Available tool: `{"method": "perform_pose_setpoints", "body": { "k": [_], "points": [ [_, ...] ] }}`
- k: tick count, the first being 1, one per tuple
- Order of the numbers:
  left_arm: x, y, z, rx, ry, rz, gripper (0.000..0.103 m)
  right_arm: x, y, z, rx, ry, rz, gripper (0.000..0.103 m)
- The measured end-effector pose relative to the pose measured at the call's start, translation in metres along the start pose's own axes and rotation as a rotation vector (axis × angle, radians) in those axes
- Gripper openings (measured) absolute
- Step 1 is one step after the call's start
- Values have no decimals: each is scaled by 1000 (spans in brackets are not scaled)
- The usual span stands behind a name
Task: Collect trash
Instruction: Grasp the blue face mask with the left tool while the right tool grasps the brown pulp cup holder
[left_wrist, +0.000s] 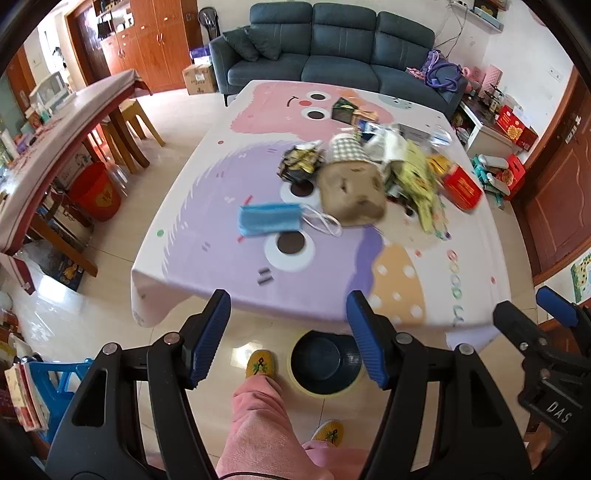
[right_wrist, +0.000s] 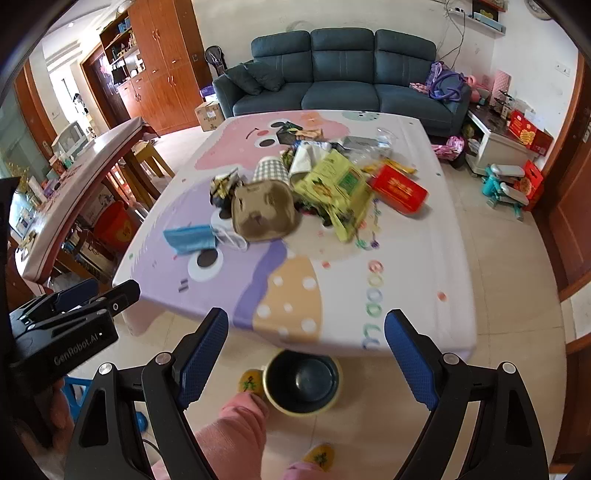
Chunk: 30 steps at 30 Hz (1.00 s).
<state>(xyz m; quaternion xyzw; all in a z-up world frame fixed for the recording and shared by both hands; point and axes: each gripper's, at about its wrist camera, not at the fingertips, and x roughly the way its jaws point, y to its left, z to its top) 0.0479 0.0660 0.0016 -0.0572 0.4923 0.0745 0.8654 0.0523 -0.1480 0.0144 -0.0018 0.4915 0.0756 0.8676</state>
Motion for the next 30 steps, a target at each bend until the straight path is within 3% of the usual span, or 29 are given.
{"method": "perform_pose_setpoints", "body": {
  "k": [5,11,16,22,24,26,30],
  "points": [
    [39,35,55,45,27,-39,63,37,13,44,47,14,9,88],
    [100,40,109,252,125,-114,63,94,32,87,125,70,21,88],
    [158,23,118,444,243,-155,63,142,42,108,212,115,9,89],
    [208,14,108,531,376,-200,62,189,44,110,303,178,-5,89],
    [218,15,105,546,396,-212,53,199,46,111,315,188,-7,89],
    [227,16,103,553,426,-233,30,210,49,114,319,195,-18,89],
    [232,24,106,524,425,-267,10,226,57,124,297,197,-41,89]
  ]
}}
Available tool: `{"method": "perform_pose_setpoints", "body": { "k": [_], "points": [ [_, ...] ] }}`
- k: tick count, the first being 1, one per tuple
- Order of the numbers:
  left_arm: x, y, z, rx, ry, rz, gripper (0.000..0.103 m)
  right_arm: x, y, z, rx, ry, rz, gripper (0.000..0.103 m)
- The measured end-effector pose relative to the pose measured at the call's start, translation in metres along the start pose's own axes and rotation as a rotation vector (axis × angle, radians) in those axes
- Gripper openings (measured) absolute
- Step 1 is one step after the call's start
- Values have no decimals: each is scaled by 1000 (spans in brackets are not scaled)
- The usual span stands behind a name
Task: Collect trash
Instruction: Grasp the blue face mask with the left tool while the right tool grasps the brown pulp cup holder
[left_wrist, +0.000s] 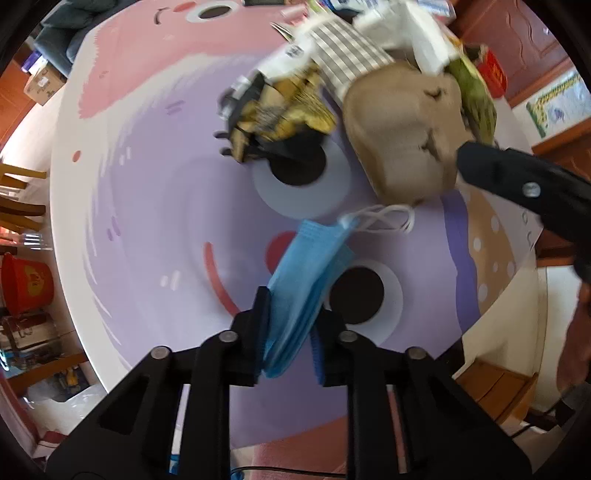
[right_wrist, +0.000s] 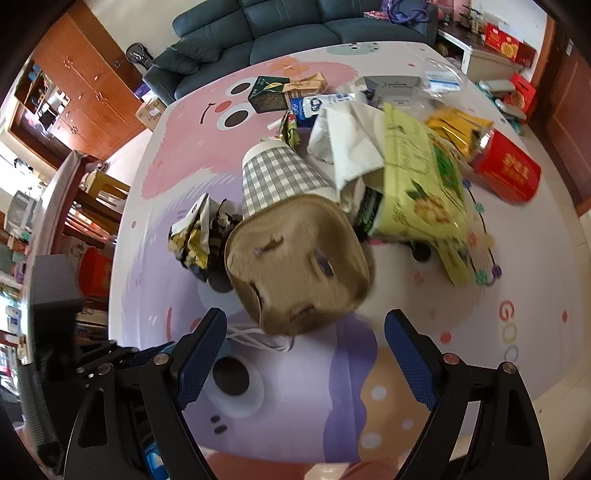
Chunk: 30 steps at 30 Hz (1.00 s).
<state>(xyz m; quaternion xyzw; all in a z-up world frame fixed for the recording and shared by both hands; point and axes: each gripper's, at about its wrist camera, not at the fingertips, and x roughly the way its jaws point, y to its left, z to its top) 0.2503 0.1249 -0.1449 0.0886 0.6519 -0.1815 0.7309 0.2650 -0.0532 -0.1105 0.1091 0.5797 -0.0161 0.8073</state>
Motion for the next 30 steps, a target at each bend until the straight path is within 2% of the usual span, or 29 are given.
{"method": "perform_pose_setpoints", "body": {
  "k": [1,4,9,11,13,17,22,30],
  "points": [
    [-3,2,-1,-8,-17,-4,6,2,3,3,-6,0,-5,89],
    [-12,11,-3,-50,-72,-23,5,13,10,12,-46,-4,-32,89],
    [-23,26,-3,-101,-91,-54,5,27,21,17,-111,10,-57,89],
    [-28,29,-9,-113,-99,-58,5,34,23,18,-131,19,-72,85],
    [-36,42,-5,-119,-95,-61,5,40,25,17,-137,33,-78,71],
    [-45,49,-5,-126,-107,-56,5,43,25,14,-142,20,-79,70],
    [-53,43,-5,-121,-127,-43,5,35,23,4,-143,17,-30,69],
    [-73,14,-18,-137,-175,-21,5,0,5,-19,-123,26,49,69]
  ]
}}
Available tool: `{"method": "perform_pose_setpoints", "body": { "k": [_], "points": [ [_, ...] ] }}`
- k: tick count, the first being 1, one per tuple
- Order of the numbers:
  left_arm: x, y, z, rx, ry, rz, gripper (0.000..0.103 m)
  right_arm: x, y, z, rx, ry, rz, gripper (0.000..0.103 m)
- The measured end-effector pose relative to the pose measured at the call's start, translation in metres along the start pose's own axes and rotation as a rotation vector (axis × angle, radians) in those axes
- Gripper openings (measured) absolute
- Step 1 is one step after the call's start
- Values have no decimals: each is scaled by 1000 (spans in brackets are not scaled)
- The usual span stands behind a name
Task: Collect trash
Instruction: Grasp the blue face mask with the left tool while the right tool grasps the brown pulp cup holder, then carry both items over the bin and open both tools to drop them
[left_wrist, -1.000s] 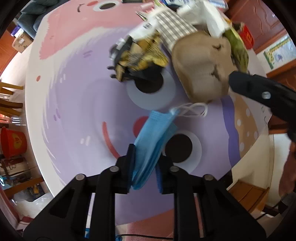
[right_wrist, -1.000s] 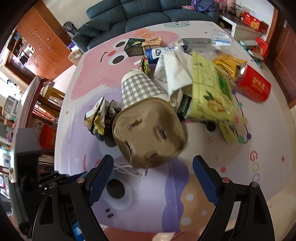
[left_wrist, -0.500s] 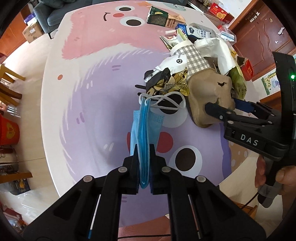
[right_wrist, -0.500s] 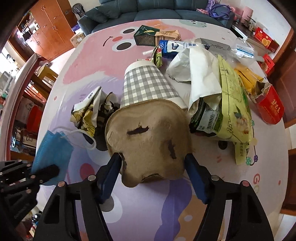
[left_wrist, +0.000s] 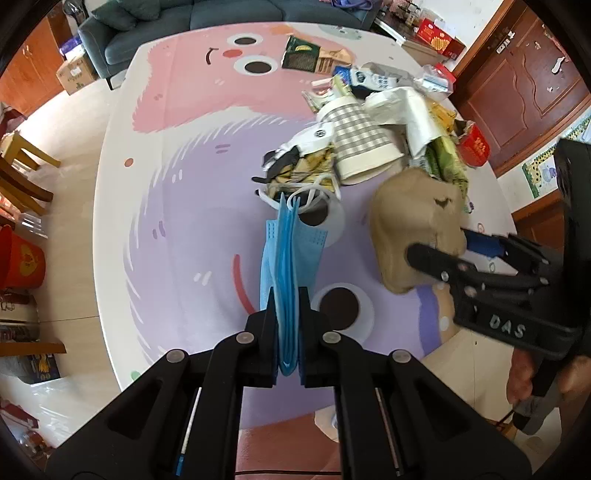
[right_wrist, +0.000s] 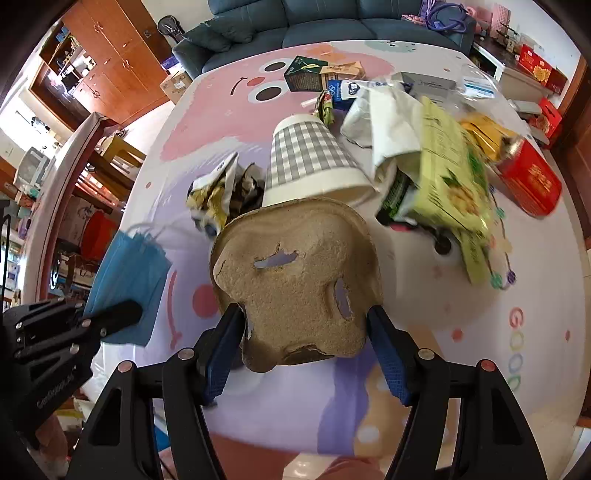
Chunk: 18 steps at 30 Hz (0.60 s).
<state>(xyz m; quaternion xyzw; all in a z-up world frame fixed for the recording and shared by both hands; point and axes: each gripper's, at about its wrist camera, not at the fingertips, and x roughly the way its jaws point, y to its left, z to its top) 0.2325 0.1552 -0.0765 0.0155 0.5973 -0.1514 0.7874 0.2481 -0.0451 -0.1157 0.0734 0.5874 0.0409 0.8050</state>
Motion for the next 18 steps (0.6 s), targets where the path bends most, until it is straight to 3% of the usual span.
{"method": "perform_pose_setpoints", "body": {
  "k": [12,18],
  "points": [
    [-40,-83,-58,-103,-114,35,5,-85,-32,-75,-144,-88,71,69],
    [-51,-134,-102,-178,-158,47,5,-121,-71,-125,-201,-70,99,69]
  ]
}}
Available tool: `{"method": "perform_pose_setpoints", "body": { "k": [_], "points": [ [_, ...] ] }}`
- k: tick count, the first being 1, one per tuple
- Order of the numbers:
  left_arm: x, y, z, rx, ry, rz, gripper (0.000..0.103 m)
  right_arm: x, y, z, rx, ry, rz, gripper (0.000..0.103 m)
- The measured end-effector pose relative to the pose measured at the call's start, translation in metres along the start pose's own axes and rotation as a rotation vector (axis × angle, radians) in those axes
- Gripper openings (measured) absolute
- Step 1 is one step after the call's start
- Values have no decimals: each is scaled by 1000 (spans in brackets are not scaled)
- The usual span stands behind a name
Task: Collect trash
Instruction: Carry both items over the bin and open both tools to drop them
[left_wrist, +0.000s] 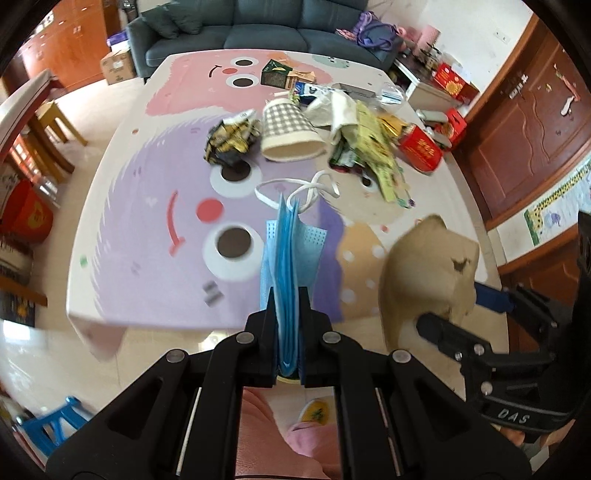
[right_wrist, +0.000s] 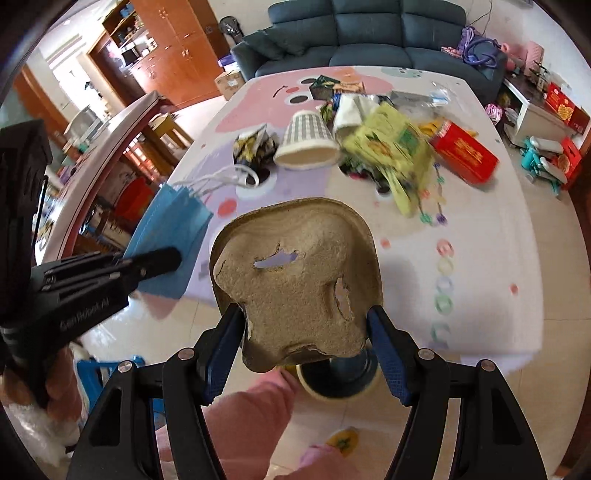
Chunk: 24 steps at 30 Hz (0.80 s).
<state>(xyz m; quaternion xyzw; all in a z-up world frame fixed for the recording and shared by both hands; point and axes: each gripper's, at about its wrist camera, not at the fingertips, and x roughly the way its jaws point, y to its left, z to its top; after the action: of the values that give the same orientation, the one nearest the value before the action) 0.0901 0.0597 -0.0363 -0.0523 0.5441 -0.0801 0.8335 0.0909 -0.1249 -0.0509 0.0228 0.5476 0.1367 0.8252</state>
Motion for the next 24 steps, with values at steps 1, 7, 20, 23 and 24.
{"method": "perform_pose_setpoints", "body": {
  "k": [1,7,20,23,24],
  "points": [
    [-2,-7,-9,-10,-4,2,5,-4,-3,-6,-7,3,-1,69],
    [-4,-43,-58,-44,33,23,5,-27,-37,-60,-14,56,23,69],
    [69,-74,-139,35,244,50,5,43,-82,-159,192,190,73,69],
    [106,-66,-154,33,289,49,5,78,-89,-185,209,224,55,69],
    [118,-64,-158,31,302,49,5,92,-91,-193,214,237,48,69]
  ]
}}
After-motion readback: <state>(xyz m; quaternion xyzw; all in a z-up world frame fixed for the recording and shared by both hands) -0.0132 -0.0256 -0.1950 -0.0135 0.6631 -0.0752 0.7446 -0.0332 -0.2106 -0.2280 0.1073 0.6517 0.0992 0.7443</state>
